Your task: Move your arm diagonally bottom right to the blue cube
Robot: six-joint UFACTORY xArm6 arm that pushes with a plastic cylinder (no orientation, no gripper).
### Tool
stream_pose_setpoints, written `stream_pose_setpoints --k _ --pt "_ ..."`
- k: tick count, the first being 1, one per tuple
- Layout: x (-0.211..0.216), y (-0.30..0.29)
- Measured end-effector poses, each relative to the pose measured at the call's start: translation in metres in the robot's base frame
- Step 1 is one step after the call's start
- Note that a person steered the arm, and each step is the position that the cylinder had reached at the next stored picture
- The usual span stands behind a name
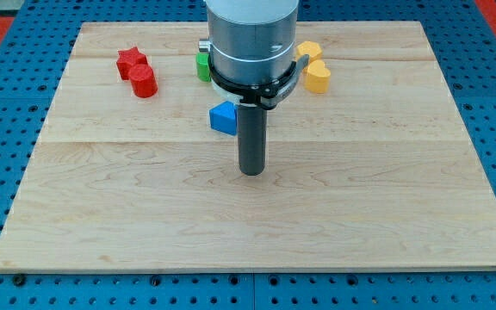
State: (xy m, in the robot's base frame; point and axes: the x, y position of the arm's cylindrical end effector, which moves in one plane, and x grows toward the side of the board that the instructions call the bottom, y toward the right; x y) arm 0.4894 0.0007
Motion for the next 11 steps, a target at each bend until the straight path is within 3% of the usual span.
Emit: stream_pose_setpoints --k 11 --pt "0.0098 -0.0061"
